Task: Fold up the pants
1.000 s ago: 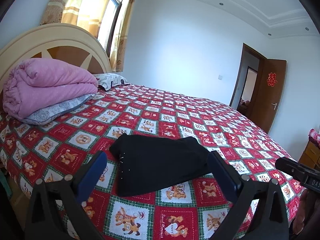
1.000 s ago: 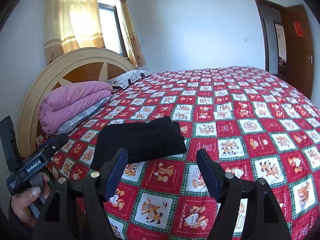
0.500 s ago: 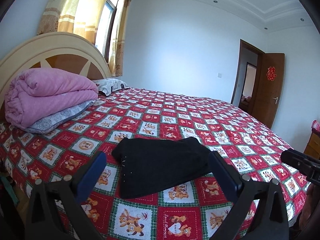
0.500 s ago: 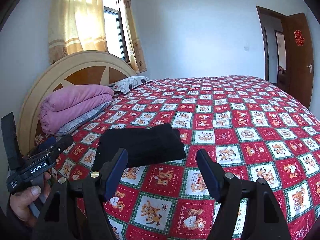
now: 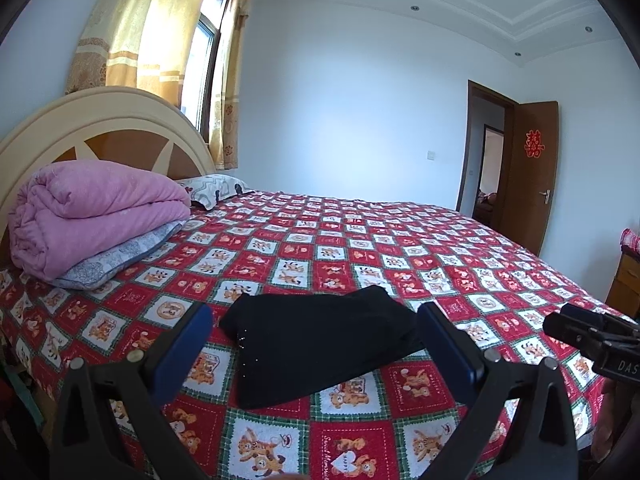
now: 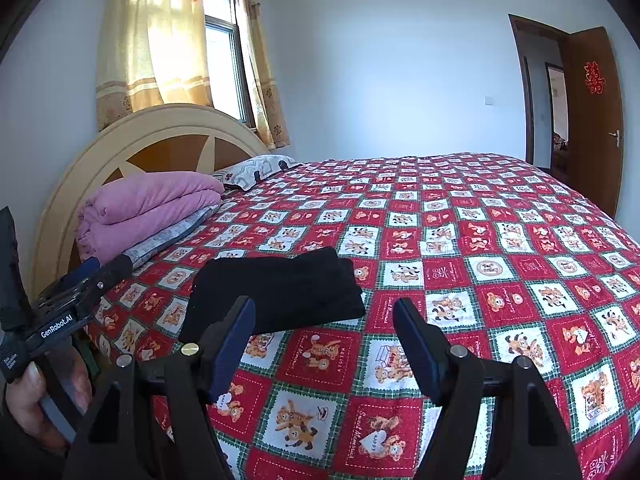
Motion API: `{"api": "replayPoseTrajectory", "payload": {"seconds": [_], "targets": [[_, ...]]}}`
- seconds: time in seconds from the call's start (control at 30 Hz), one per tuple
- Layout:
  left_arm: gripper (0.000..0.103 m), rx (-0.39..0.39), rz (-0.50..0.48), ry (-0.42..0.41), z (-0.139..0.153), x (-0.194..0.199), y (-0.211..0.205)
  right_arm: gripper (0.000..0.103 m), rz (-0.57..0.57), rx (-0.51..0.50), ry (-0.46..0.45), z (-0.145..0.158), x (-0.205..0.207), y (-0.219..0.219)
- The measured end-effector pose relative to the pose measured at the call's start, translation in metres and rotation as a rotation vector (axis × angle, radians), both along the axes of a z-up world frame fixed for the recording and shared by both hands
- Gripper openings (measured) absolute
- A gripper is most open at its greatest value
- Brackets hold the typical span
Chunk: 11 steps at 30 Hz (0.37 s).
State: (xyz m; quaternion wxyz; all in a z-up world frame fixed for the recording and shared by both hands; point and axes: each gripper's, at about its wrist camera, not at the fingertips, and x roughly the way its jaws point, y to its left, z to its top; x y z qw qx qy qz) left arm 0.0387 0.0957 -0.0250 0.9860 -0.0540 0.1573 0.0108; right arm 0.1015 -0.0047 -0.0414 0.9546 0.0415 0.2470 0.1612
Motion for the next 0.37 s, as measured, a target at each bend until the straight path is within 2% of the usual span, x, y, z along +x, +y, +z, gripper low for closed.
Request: {"api": "replayPoseTrajectory", "payload": {"seconds": [0.37], "targets": [[0.103,-0.020,-0.007,0.011,-0.0080,0.0014,0.0018,0.072,-0.001,-0.007,0.010,-0.0050,-0.0013,0.0007]]}}
